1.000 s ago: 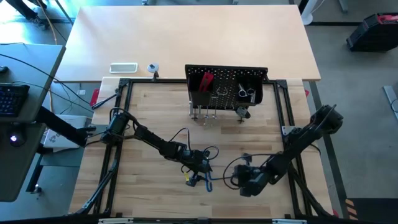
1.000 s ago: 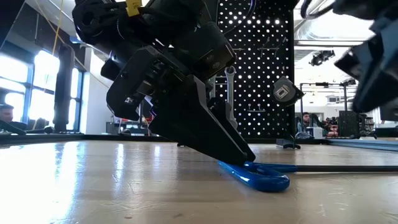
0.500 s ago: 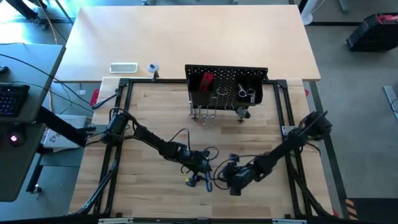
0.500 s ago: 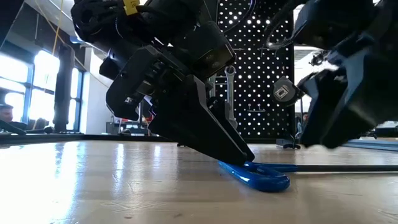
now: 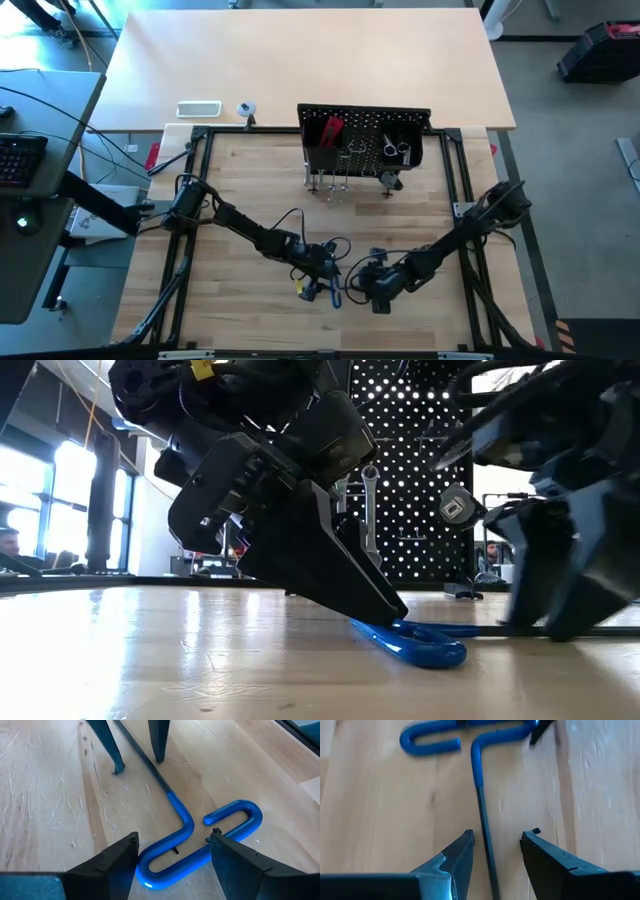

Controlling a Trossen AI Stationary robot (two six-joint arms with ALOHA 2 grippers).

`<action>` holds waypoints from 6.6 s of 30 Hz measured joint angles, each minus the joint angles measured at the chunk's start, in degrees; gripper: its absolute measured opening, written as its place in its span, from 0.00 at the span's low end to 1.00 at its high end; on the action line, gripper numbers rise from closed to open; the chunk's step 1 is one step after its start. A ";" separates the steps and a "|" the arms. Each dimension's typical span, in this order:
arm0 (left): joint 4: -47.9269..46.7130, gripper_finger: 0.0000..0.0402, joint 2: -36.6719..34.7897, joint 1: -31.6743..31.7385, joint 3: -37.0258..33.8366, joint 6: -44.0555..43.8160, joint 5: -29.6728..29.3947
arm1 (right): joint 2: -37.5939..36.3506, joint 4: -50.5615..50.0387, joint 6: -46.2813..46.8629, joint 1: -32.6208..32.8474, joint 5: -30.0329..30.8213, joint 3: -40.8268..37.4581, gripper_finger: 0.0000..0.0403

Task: Hang tools onto peg board
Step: Put the pick tool into the peg board

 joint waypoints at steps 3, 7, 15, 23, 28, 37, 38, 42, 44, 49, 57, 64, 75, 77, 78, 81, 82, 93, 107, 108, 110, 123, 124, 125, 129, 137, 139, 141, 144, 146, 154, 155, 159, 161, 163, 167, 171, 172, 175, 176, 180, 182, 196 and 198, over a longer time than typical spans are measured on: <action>0.00 0.57 0.00 0.00 0.00 -0.11 -0.02 | -0.15 -3.86 2.52 1.00 -1.04 0.20 0.40; 0.00 0.57 0.00 0.00 0.00 -0.13 -0.07 | -0.20 -7.32 4.96 2.50 -1.44 0.20 0.40; 0.03 0.54 0.02 -0.02 0.00 -0.34 -0.24 | -0.21 -8.89 6.81 3.04 -2.71 0.16 0.33; 0.55 0.51 0.13 -0.02 0.00 -0.68 -0.69 | -0.22 -9.15 5.63 3.05 -5.89 0.18 0.02; 0.57 0.51 0.13 -0.07 0.00 -0.75 -0.83 | -0.22 -9.64 6.36 3.10 -5.52 0.62 0.02; -2.91 0.51 -3.82 0.70 -0.38 -1.74 -0.99 | 0.20 -16.23 3.68 3.22 -3.88 5.23 0.00; -4.24 0.51 -4.77 1.00 -0.46 -1.75 -1.43 | 0.22 -16.86 3.62 3.30 -3.77 5.54 0.00; -9.93 0.53 -7.70 2.06 -0.79 -1.71 -1.27 | 0.30 -21.02 3.53 3.97 -2.37 7.47 0.00; -11.00 0.55 -8.70 2.48 -1.75 -2.13 -1.10 | 0.33 -24.47 3.54 4.42 -1.13 8.69 0.00; -5.36 0.56 -9.55 2.71 -6.11 -6.05 0.63 | 0.37 -28.54 3.94 5.30 0.96 11.25 0.01; 15.25 0.57 -9.14 1.59 -11.64 -12.58 3.76 | 0.33 -28.56 2.96 5.47 2.94 12.65 0.00; 18.65 0.57 -9.20 2.19 -11.56 -9.12 3.20 | 0.24 -28.32 2.70 5.33 3.12 12.77 0.00; 17.33 0.57 -5.81 3.52 -4.23 -8.21 7.91 | 0.13 -28.18 2.51 4.87 3.37 12.86 0.00; 14.62 0.57 -4.12 3.15 -1.47 -7.37 6.77 | 0.13 -28.17 2.51 4.87 3.38 12.88 0.00; 13.16 0.57 -3.25 2.87 -0.30 -7.05 6.04 | 0.13 -28.17 2.51 4.87 3.38 12.88 0.00; 9.89 0.57 -0.93 2.17 3.37 -6.09 4.12 | 0.11 -28.20 2.51 4.85 3.57 12.88 0.00; 9.40 0.57 -0.58 1.86 4.38 -5.85 2.88 | 0.10 -28.21 2.52 4.76 3.55 12.88 0.00; 3.13 0.57 2.91 -2.17 11.66 -5.05 -11.56 | 0.04 -28.56 2.51 4.27 4.00 12.90 0.00; -2.46 0.55 9.17 -2.80 19.23 -8.66 -17.44 | 0.04 -26.34 2.03 3.83 5.63 12.92 0.00; -3.19 0.53 9.58 -2.84 19.92 -8.43 -17.68 | 0.04 -25.89 1.94 3.84 5.67 12.92 0.00; -4.52 0.48 9.68 -2.81 20.65 -7.78 -17.79 | 0.04 -25.64 1.51 3.80 5.72 12.92 0.00; -6.78 0.02 9.64 -2.57 20.83 -2.54 -15.81 | 0.04 -25.69 1.23 3.73 6.17 13.03 0.00; -6.83 0.01 9.64 -2.56 20.83 -2.26 -15.74 | 0.04 -25.94 1.62 3.69 6.03 13.03 0.00; -6.87 0.01 9.60 -2.56 20.83 -2.19 -15.76 | 0.04 -26.15 2.18 3.62 5.78 13.03 0.00; -7.10 0.01 9.53 -2.56 20.83 -1.56 -15.44 | 0.04 -26.74 3.72 3.57 4.58 13.05 0.01; -7.66 0.00 9.37 -2.58 20.82 -0.97 -15.26 | 0.04 -23.88 5.33 3.99 3.00 13.01 0.22; -8.37 0.00 9.11 -2.61 20.81 -0.92 -15.35 | 0.04 -23.20 5.62 3.81 2.82 13.00 0.29; -9.24 0.00 8.49 -2.84 20.81 -0.35 -15.99 | 0.04 -22.92 6.57 3.61 2.49 12.99 0.33; -10.44 0.00 7.62 -3.20 20.70 0.51 -16.97 | 0.04 -22.62 6.63 3.08 1.28 12.99 0.33; -11.79 0.00 7.46 -3.34 21.15 0.99 -17.17 | 0.04 -22.17 6.61 2.74 1.06 12.99 0.30; -15.14 0.00 7.43 -4.63 24.08 2.78 -17.60 | 0.20 -17.75 5.09 1.33 -1.05 12.95 0.05; -15.29 0.00 7.41 -4.74 24.27 2.89 -17.74 | 0.22 -17.54 4.95 1.20 -1.54 12.93 0.03; -15.52 0.00 7.37 -5.20 24.55 3.11 -17.66 | 0.26 -15.52 3.42 1.29 -2.60 12.90 0.01; -15.54 0.00 7.37 -5.20 24.59 3.23 -17.86 | 0.28 -15.18 3.21 1.41 -2.50 12.88 0.02; -15.61 0.00 7.33 -5.22 24.59 3.23 -18.06 | 0.28 -15.12 3.75 1.41 -2.13 12.88 0.06; -15.36 0.00 7.24 -5.73 24.59 3.30 -19.47 | 0.28 -14.41 4.58 1.45 -1.78 12.88 0.17; -15.73 0.00 6.49 -5.73 24.59 3.83 -20.15 | 0.26 -14.26 5.55 1.48 -0.65 12.88 0.25; -15.89 0.00 6.13 -5.82 24.59 4.00 -20.33 | 0.26 -14.16 5.61 1.71 -0.23 12.88 0.26; -16.11 0.00 5.24 -6.16 24.59 5.19 -20.56 | 0.20 -13.84 5.57 1.95 1.23 12.98 0.26; -16.18 0.00 4.97 -6.33 24.59 5.55 -20.90 | 0.20 -13.78 5.56 2.04 1.60 12.99 0.26; -15.80 0.00 4.24 -6.58 24.59 6.24 -21.00 | 0.17 -13.58 5.24 2.53 2.21 12.99 0.18; -15.85 0.00 4.19 -6.58 24.59 6.15 -20.94 | 0.17 -13.63 5.10 2.50 2.22 12.99 0.13; -18.00 0.06 3.74 -6.57 24.74 6.29 -22.43 | 0.28 -15.34 5.59 2.74 5.93 12.97 0.01; -19.28 0.09 3.43 -6.35 25.00 6.78 -22.02 | 0.30 -15.72 6.10 3.19 7.08 12.97 0.01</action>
